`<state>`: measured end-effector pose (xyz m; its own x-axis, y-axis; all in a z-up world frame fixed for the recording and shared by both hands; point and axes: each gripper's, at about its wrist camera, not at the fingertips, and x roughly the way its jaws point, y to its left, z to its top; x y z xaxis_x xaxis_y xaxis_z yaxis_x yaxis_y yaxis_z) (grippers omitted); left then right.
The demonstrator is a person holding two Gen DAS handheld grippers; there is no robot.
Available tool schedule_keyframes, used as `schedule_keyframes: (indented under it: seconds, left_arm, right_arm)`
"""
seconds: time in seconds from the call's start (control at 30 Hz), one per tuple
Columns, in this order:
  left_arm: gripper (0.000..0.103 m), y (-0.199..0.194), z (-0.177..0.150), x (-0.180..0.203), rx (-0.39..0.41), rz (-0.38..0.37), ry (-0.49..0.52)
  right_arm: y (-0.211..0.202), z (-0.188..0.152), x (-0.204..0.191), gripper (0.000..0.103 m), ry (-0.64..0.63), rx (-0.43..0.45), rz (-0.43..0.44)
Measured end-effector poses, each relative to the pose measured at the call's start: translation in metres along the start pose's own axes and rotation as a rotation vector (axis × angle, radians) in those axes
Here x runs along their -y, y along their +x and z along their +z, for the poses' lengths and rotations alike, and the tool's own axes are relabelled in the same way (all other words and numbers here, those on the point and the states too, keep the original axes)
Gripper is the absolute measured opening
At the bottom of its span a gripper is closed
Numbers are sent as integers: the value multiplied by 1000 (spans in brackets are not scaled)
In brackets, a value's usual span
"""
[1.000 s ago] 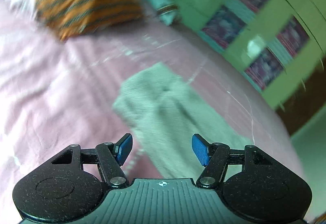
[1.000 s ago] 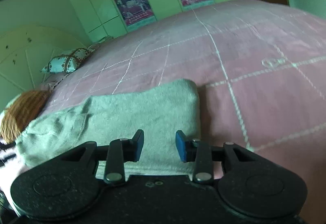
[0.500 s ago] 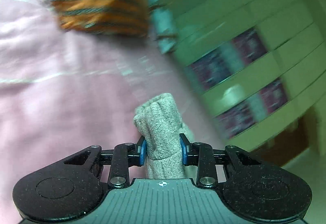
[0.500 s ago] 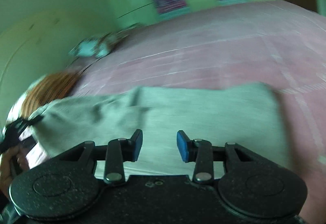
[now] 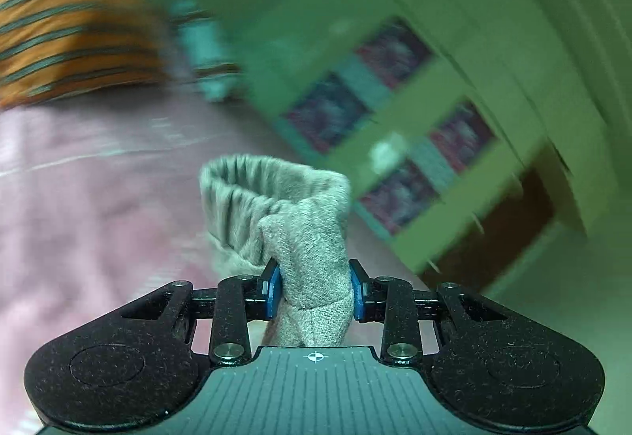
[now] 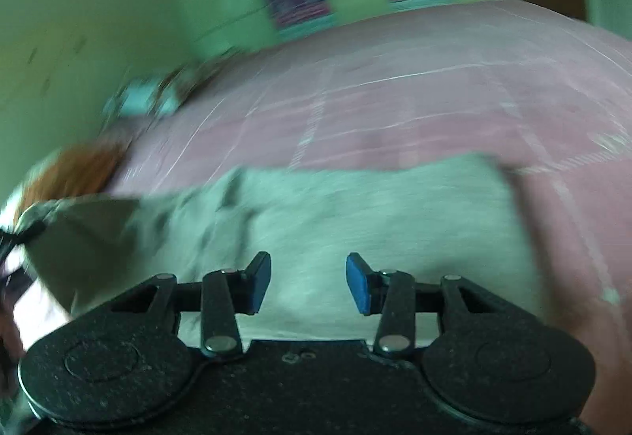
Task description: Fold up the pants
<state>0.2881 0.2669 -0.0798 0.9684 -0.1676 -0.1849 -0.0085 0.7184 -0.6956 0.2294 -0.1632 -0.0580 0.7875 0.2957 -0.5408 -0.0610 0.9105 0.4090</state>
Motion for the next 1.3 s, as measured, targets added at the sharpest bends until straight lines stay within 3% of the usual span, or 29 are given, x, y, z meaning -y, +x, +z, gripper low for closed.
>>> schedule_keyframes:
  seconds: [0.13, 0.3, 0.37, 0.43, 0.47, 0.53, 0.7, 0.8, 0.9, 1.1, 1.2, 1.3]
  left_arm:
    - [34, 28, -29, 81, -52, -99, 132]
    - [34, 71, -94, 178, -203, -220, 256]
    - [44, 100, -139, 210, -344, -270, 308]
    - [48, 116, -176, 229, -521, -259, 306]
    - [49, 112, -181, 229, -519, -265, 284]
    - [54, 89, -172, 216, -438, -259, 228]
    - [55, 18, -120, 155, -303, -60, 280]
    - [55, -25, -99, 113, -283, 69, 351]
    - [55, -49, -94, 90, -318, 170, 436]
    - [55, -44, -109, 102, -384, 176, 564]
    - [55, -36, -114, 102, -401, 176, 569]
    - [55, -23, -118, 104, -413, 172, 574]
  right_arm:
    - [-36, 12, 53, 39, 165, 111, -112]
    - [-67, 13, 101, 39, 256, 158, -120]
    - [-79, 10, 119, 40, 292, 171, -135]
    - [-85, 3, 137, 42, 335, 172, -145]
    - [-85, 1, 148, 43, 366, 162, -148]
    - [-87, -2, 161, 43, 405, 152, -121]
    - [-77, -12, 155, 47, 414, 126, 34]
    - [-53, -16, 132, 47, 428, 75, 163]
    - [-30, -17, 108, 47, 416, 44, 185]
    - [-7, -15, 82, 38, 430, -17, 254]
    - [6, -19, 72, 37, 462, -71, 167]
    - [21, -13, 75, 42, 536, -83, 152]
